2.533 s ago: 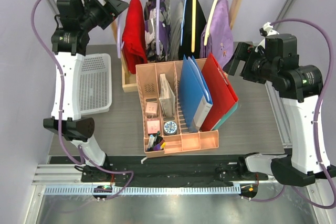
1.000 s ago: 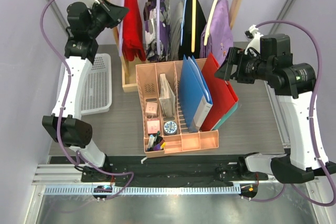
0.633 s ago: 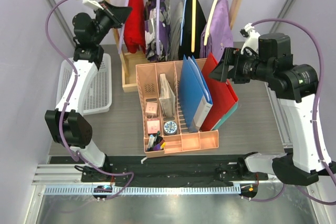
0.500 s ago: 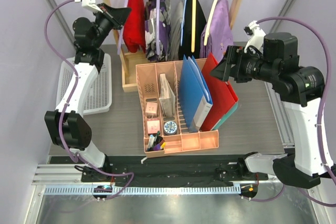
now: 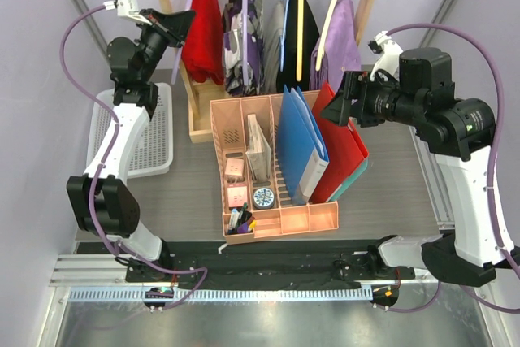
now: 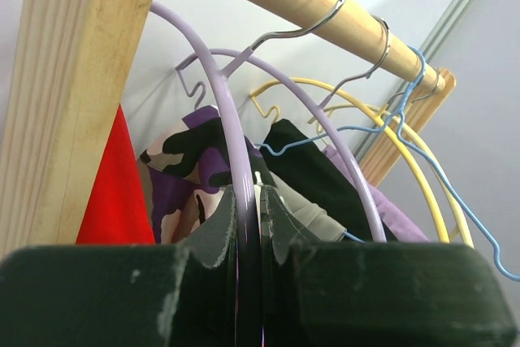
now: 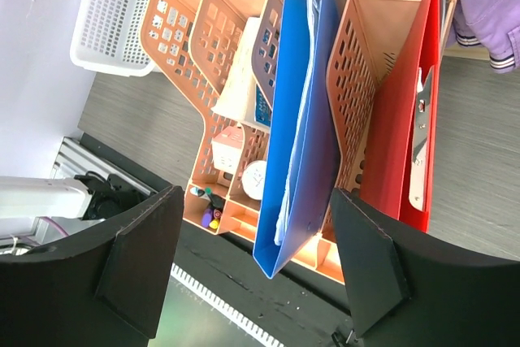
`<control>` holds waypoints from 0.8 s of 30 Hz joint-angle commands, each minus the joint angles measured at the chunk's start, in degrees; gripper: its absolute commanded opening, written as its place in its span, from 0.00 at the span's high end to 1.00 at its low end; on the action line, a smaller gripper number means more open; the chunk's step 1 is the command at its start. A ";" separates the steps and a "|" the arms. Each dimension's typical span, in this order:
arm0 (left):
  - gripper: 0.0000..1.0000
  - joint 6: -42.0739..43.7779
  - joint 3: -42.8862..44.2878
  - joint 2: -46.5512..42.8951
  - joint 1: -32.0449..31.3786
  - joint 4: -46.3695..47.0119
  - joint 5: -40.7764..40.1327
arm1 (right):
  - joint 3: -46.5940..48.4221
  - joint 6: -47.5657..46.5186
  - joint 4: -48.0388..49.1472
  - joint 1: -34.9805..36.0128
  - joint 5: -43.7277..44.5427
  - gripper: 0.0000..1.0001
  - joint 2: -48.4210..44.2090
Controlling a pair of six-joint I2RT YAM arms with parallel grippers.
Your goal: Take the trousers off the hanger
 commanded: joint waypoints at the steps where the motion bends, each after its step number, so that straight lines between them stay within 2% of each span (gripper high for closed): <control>1: 1.00 -0.23 7.98 -1.20 -0.19 18.36 7.01 | 1.96 -1.12 0.58 0.70 1.49 0.21 0.27; 10: 1.00 0.28 8.87 -6.02 -0.19 10.65 5.43 | -0.32 -0.51 0.40 0.79 2.73 0.21 1.15; 15: 1.00 4.31 9.83 -9.28 -0.19 5.11 4.81 | -1.64 -0.07 -1.00 0.70 1.32 0.21 2.03; 22: 1.00 5.82 6.67 -13.68 0.07 5.36 5.61 | -9.46 1.24 3.91 0.70 3.51 0.20 -3.59; 24: 1.00 5.91 7.37 -14.82 0.07 1.52 4.64 | -9.91 3.61 5.50 0.70 5.88 0.20 -5.00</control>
